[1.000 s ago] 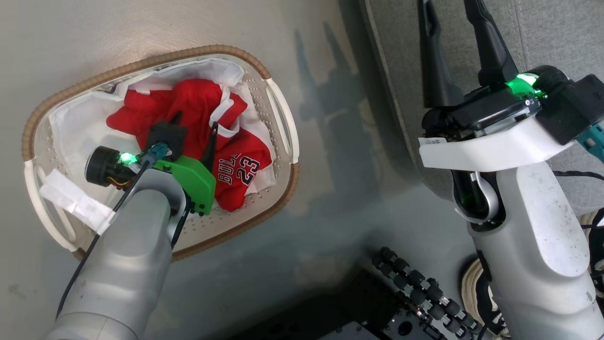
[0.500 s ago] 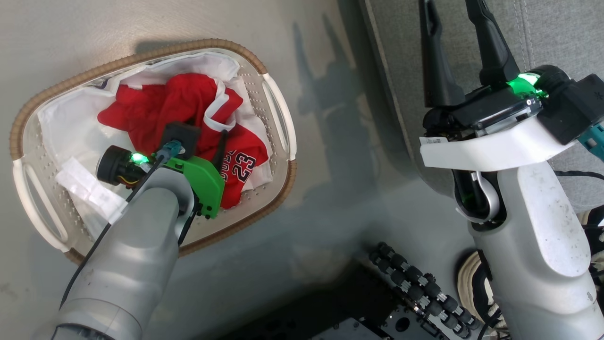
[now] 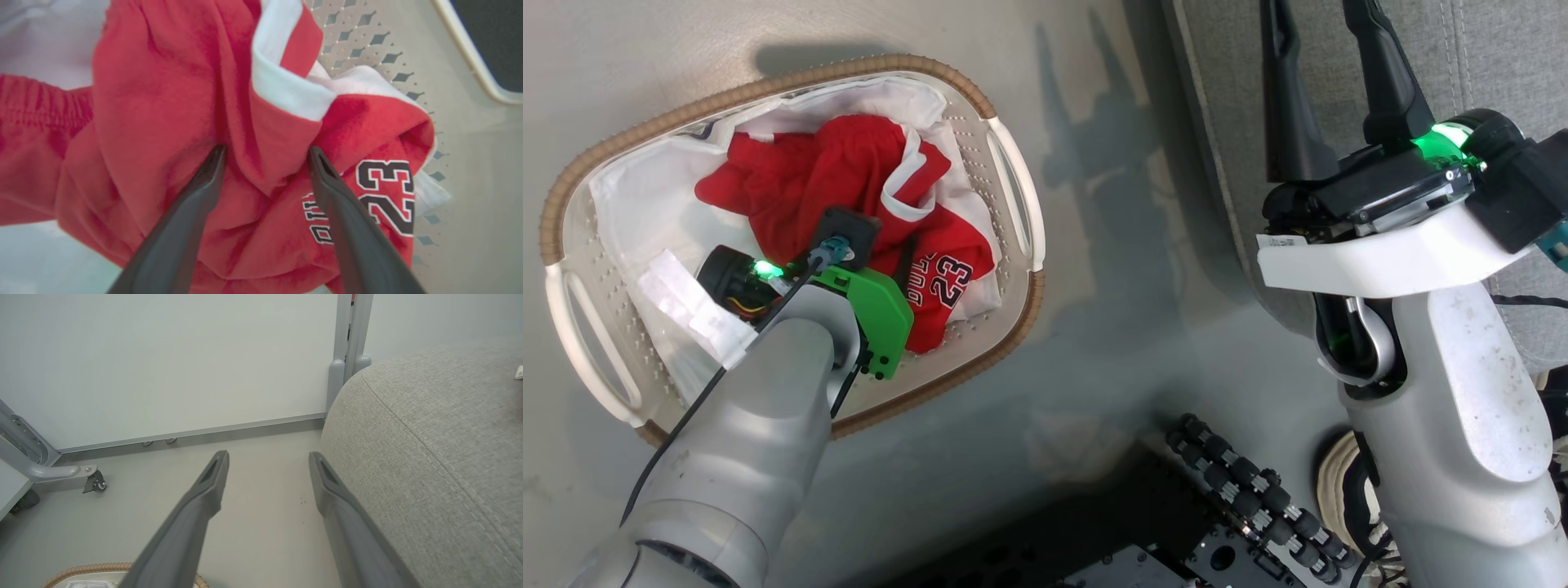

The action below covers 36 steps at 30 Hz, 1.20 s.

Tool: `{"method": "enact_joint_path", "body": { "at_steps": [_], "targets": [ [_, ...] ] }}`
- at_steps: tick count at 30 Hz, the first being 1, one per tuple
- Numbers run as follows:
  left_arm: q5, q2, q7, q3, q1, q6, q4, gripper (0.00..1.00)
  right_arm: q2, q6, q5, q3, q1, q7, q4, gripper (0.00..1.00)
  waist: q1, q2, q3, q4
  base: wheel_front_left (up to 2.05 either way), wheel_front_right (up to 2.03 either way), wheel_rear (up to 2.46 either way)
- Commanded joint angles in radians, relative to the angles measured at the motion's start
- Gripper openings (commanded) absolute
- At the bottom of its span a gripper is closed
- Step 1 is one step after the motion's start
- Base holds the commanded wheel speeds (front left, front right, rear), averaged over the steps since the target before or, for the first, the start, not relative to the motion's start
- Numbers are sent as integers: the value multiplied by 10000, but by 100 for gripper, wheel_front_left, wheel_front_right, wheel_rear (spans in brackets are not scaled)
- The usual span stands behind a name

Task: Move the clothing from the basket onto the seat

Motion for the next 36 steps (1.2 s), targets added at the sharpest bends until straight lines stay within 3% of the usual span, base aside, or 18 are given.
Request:
{"method": "enact_joint_path", "body": {
  "at_steps": [1,28,29,30,31,32,36],
  "targets": [
    [-57,10,-1,-75,-207,-22,87,100,-27,-14,-57,-47,95,-10,-45,100,-1,0,19,10,0,0,0],
    [-710,-19,-117,-1360,-607,-23,278,100,-27,-14,-196,-144,272,-10,-434,100,-1,0,155,157,1,1,1],
    [-737,-23,-78,-1385,-619,-23,292,95,-27,-14,-206,-140,268,-10,-438,100,-1,0,150,163,0,0,0],
    [-804,-27,-51,-1404,-636,-23,309,39,-27,-14,-220,-130,260,-10,-439,100,-1,0,144,169,0,0,0],
    [-835,-34,-17,-1447,-649,-23,320,11,-27,-14,-223,-130,238,-10,-418,100,-1,0,139,174,0,0,0],
    [-880,-46,25,-1506,-663,-23,325,0,-27,-14,-214,-136,208,-10,-392,100,-1,0,133,179,0,0,0],
    [-1088,-96,73,-1669,-667,-23,302,0,-27,-14,-171,-131,161,-10,-344,100,-1,0,86,188,0,0,0]
  ]
}}
